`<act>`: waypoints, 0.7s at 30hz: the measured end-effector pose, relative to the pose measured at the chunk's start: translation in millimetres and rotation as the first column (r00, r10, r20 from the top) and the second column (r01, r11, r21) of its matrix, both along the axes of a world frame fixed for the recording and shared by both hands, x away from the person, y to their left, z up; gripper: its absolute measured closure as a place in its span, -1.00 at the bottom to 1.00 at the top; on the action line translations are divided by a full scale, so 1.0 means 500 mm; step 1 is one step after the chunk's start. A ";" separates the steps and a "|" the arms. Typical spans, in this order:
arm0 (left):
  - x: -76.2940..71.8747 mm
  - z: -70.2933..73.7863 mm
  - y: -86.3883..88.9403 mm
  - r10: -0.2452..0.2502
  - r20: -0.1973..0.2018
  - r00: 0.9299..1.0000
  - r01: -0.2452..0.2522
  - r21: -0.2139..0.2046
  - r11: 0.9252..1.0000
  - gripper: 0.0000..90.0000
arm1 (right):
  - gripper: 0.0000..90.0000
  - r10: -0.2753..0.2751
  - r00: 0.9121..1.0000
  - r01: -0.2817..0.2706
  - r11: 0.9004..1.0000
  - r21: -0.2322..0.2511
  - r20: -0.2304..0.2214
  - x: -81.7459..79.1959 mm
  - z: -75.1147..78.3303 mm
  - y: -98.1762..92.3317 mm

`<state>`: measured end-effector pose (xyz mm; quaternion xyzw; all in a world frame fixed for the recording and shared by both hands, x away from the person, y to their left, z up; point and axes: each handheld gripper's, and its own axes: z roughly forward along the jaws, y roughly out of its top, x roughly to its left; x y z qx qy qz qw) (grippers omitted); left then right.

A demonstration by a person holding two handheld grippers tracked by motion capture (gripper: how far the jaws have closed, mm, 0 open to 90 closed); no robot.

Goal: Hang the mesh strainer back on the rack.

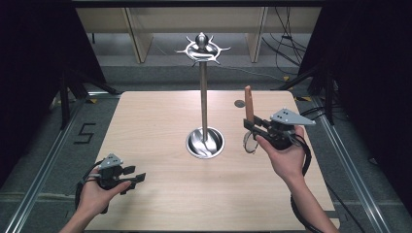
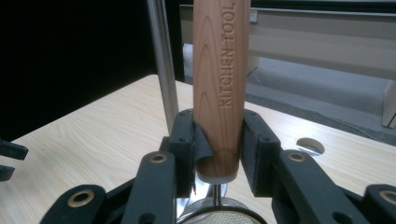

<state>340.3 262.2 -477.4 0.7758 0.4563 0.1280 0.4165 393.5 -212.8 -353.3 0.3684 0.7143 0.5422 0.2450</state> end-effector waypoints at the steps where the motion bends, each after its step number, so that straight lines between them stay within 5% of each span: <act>1: 0.000 0.000 0.000 -0.003 -0.004 1.000 0.003 0.000 1.000 -0.06 | 0.54 -0.001 1.000 0.002 1.000 0.018 -0.025 -0.003 0.002 0.003; 6: 0.000 0.000 0.001 -0.004 -0.001 1.000 0.004 0.007 1.000 -0.06 | 0.54 -0.004 1.000 0.003 1.000 0.017 0.011 -0.001 0.011 0.008; 7: 0.000 0.001 0.001 -0.006 -0.004 1.000 0.006 0.006 1.000 -0.06 | 0.54 -0.003 1.000 0.003 1.000 0.019 -0.013 -0.004 0.014 0.009; 9: 0.000 0.001 0.001 -0.002 0.001 1.000 0.002 0.007 1.000 -0.06 | 0.54 0.001 1.000 -0.001 1.000 0.008 0.016 0.000 0.017 0.008; 14: 0.000 0.001 0.000 0.001 0.003 1.000 -0.001 0.001 1.000 -0.06 | 0.54 0.004 1.000 -0.004 0.999 0.032 -0.007 -0.002 0.021 0.016; 19: 0.000 0.002 0.001 -0.003 0.000 1.000 0.003 0.000 1.000 -0.06 | 0.54 0.016 0.999 -0.017 1.000 0.024 0.037 0.002 0.025 0.023; 21: -0.001 0.002 0.002 -0.005 0.001 1.000 0.005 0.004 1.000 -0.06 | 0.54 0.011 1.000 -0.012 0.999 0.034 0.019 0.000 0.028 0.028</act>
